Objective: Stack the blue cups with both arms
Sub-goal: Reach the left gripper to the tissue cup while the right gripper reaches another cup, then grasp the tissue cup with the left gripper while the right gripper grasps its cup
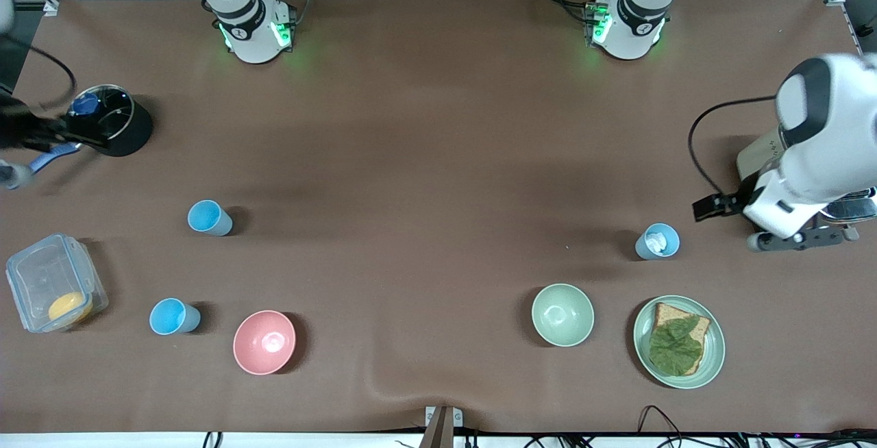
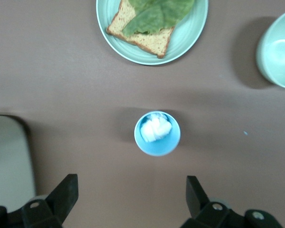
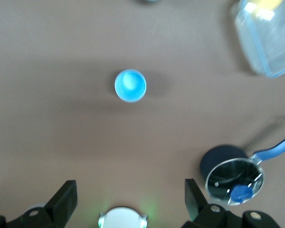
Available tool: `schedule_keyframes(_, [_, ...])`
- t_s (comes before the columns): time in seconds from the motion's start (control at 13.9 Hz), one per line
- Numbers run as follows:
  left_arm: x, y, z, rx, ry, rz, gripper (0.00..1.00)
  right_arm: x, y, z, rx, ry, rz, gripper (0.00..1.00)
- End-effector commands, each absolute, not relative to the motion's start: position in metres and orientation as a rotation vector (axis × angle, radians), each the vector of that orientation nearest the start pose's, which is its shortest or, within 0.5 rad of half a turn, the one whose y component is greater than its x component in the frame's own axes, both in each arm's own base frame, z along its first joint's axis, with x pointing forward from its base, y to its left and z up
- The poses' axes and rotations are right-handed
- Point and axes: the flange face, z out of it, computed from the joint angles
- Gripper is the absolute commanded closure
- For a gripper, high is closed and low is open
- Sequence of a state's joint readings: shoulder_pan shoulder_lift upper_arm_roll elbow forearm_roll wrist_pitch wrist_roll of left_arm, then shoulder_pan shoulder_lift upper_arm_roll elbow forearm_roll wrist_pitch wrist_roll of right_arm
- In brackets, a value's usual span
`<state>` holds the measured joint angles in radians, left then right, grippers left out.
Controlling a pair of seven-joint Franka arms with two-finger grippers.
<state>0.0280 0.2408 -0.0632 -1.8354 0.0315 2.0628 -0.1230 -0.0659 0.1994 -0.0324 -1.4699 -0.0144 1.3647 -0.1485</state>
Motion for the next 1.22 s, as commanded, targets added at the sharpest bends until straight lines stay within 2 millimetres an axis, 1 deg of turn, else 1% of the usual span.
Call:
schedule_keyframes(0.0, [0.617, -0.001, 0.359, -3.12, -0.126, -0.016, 0.0, 0.588, -0.095, 0.512, -3.039, -0.008, 0.585, 0.0])
schedule_keyframes(0.07, [0.622, -0.002, 0.344, -3.128, -0.128, -0.027, 0.0, 0.59, -0.1, 0.5, -3.025, -0.008, 0.613, 0.0])
schedule_keyframes(0.14, [0.627, -0.005, 0.325, -3.132, -0.118, -0.039, 0.0, 0.593, -0.1, 0.489, -3.013, -0.072, 0.644, 0.0])
schedule_keyframes(0.22, [0.63, -0.003, 0.31, -3.135, -0.12, -0.048, 0.0, 0.599, -0.102, 0.471, -2.994, -0.111, 0.661, 0.0])
schedule_keyframes(0.29, [0.631, -0.003, 0.296, -3.139, -0.118, -0.046, 0.0, 0.609, -0.107, 0.451, -3.0, -0.104, 0.644, 0.0])
schedule_keyframes(0.36, [0.632, -0.002, 0.286, -3.141, -0.119, -0.043, 0.0, 0.615, -0.111, 0.428, -3.002, -0.107, 0.634, 0.0])
schedule_keyframes(0.43, [0.632, -0.003, 0.278, -3.143, -0.119, -0.029, 0.0, 0.613, -0.117, 0.412, -2.998, -0.098, 0.632, 0.0])
schedule_keyframes(0.5, [0.63, -0.005, 0.272, -3.146, -0.119, -0.017, 0.0, 0.607, -0.116, 0.394, -2.985, -0.098, 0.664, 0.0])
schedule_keyframes(0.58, [0.629, -0.005, 0.267, -3.147, -0.119, -0.019, 0.02, 0.606, -0.114, 0.385, -2.986, -0.103, 0.664, 0.0])
schedule_keyframes(0.65, [0.627, -0.004, 0.26, -3.147, -0.121, -0.009, 0.05, 0.607, -0.114, 0.381, -2.993, -0.101, 0.65, 0.0])
schedule_keyframes(0.72, [0.625, -0.005, 0.256, -3.147, -0.119, 0.0, 0.12, 0.608, -0.114, 0.374, -2.998, -0.093, 0.643, 0.0])
schedule_keyframes(0.79, [0.625, -0.006, 0.252, -3.149, -0.117, 0.003, 0.27, 0.607, -0.112, 0.358, -2.996, -0.092, 0.649, 0.0])
schedule_keyframes(0.86, [0.625, -0.01, 0.252, -3.15, -0.107, 0.003, 0.43, 0.604, -0.105, 0.338, -3.001, -0.102, 0.639, 0.0])
schedule_keyframes(0.93, [0.624, -0.017, 0.249, -3.156, -0.092, 0.012, 0.59, 0.601, -0.097, 0.322, -3.004, -0.098, 0.604, 0.0])
schedule_keyframes(1.01, [0.624, -0.019, 0.247, -3.158, -0.086, 0.015, 0.71, 0.599, -0.089, 0.308, -3.0, -0.091, 0.573, 0.0])
schedule_keyframes(1.08, [0.623, -0.017, 0.244, -3.158, -0.088, 0.022, 0.75, 0.598, -0.081, 0.299, -3.005, -0.082, 0.55, 0.0])
schedule_keyframes(1.15, [0.623, -0.02, 0.244, -3.158, -0.081, 0.024, 0.93, 0.597, -0.069, 0.291, -3.016, -0.061, 0.541, 0.0])
